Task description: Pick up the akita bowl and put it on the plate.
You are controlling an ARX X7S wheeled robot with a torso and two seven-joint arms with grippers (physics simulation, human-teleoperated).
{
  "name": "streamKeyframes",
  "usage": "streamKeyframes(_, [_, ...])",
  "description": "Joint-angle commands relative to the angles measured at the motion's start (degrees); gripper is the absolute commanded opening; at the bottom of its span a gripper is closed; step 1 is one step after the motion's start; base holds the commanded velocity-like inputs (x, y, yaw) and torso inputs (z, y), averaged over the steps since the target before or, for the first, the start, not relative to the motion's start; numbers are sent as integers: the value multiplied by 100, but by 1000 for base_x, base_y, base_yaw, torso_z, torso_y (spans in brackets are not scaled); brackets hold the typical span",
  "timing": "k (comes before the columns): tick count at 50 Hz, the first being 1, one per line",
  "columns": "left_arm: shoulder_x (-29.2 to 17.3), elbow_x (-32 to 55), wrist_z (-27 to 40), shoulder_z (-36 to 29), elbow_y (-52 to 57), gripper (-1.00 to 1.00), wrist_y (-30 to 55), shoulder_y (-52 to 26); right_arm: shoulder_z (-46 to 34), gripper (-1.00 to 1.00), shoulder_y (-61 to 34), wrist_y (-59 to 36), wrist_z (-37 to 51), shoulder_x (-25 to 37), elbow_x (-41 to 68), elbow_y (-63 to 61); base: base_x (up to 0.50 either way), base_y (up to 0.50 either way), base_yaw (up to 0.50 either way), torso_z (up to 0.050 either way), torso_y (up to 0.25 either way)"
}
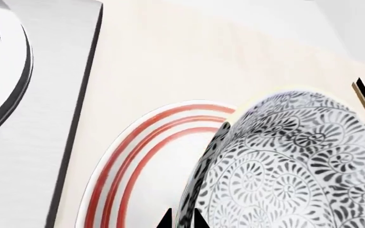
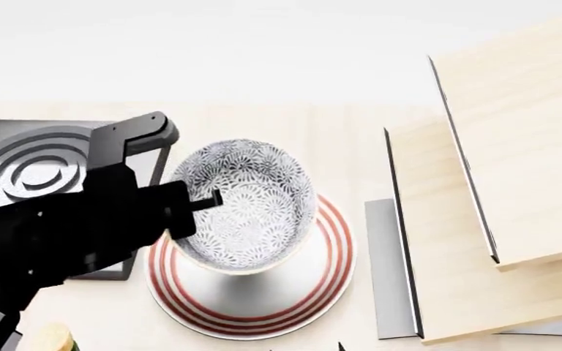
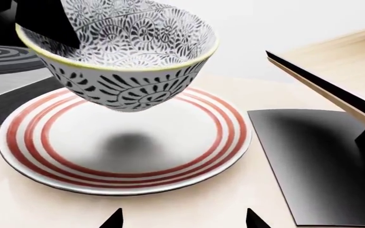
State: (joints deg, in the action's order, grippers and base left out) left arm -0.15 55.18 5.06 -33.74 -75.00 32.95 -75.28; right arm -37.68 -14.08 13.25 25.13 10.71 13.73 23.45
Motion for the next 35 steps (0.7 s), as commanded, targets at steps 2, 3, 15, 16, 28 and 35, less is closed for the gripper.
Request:
streamKeyframes(2, [4,-624,-171,1580,3,-100,479,1,-108,100,35,-323,92,-51,40,527,6,2,4,0,0])
streamKeyframes(3, [6,-723,-118,1775,3,-100,496,15,-111,100,37,-331,94,-47,42,515,0,3,0,0,0])
streamKeyframes(15, [13,-575,13,1865,3,-100,687,113,-125,100,33,-343,106,-24,62,491,3,2,3,-1,-3])
streamKeyframes(16, [13,-540,62,1709,3,-100,628,133,-121,100,25,-323,94,-26,71,511,0,0,4,0,0])
streamKeyframes(28, [11,-597,398,1445,3,-100,819,87,-133,100,1,-279,88,-53,96,615,3,2,3,-2,-3])
streamKeyframes(35, [13,-885,419,1747,3,-100,838,4,-168,100,11,-294,93,-59,95,578,4,2,3,-1,-1])
